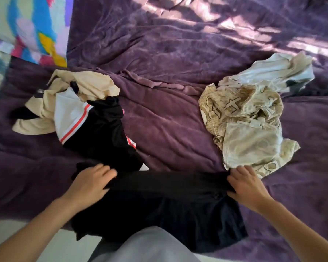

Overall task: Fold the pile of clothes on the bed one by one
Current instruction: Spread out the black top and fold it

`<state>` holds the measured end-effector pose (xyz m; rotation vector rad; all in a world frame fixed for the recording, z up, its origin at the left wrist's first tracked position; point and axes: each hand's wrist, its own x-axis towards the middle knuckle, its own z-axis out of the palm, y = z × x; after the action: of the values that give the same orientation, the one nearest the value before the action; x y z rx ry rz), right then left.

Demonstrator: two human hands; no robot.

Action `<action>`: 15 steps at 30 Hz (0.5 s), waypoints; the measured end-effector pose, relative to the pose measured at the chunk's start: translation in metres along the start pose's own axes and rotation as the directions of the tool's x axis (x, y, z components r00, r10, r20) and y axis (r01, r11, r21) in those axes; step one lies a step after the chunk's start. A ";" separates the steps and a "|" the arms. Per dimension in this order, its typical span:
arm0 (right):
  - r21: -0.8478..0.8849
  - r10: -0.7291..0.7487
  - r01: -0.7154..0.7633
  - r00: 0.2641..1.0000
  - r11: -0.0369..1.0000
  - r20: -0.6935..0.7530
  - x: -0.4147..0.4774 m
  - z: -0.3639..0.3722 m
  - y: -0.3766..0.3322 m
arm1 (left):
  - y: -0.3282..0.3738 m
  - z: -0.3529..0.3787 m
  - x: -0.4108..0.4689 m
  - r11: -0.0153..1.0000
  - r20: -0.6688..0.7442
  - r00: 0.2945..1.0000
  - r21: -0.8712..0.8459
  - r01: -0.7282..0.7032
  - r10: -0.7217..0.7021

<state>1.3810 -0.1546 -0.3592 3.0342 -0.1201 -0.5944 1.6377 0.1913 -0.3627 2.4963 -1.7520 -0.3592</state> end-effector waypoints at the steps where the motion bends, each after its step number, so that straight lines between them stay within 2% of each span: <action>1: 0.009 -0.011 0.011 0.999 1.000 0.042 -0.023 0.009 -0.005 | 0.012 0.001 -0.020 1.000 -0.006 1.000 -0.027 -0.009 0.009; 3: -0.013 -0.040 0.042 0.990 0.999 0.135 -0.058 0.027 -0.019 | 0.034 0.014 -0.057 0.999 0.024 1.000 -0.034 -0.003 0.004; 5: -0.025 -0.022 0.029 0.970 0.999 0.243 -0.083 0.048 -0.034 | 0.052 0.032 -0.086 0.997 0.131 0.990 -0.040 0.066 -0.060; 7: 0.004 0.059 -0.064 0.941 0.998 0.334 -0.102 0.074 -0.048 | 0.062 0.055 -0.108 0.987 0.217 0.966 -0.042 0.154 -0.142; 11: 0.131 0.183 -0.293 0.829 0.947 0.529 -0.120 0.104 -0.068 | 0.076 0.080 -0.123 0.961 0.346 0.899 0.034 0.274 -0.269; 12: 0.096 0.214 -0.308 0.821 0.946 0.529 -0.120 0.094 -0.074 | 0.080 0.076 -0.119 0.955 0.348 0.891 0.056 0.292 -0.293; 13: 0.104 0.286 -0.384 0.818 0.917 0.500 -0.116 0.090 -0.078 | 0.084 0.070 -0.114 0.948 0.337 0.886 0.074 0.311 -0.317; 14: 0.137 0.375 -0.486 0.799 0.863 0.471 -0.110 0.084 -0.081 | 0.088 0.064 -0.107 0.943 0.291 0.897 0.080 0.323 -0.332; 15: 0.206 0.453 -0.604 0.745 0.770 0.490 -0.104 0.079 -0.082 | 0.091 0.060 -0.100 0.943 0.210 0.919 0.071 0.326 -0.334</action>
<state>1.2609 -0.0666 -0.3986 2.8725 -1.2058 -1.2454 1.5077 0.2576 -0.3887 2.8779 -1.3987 -0.6550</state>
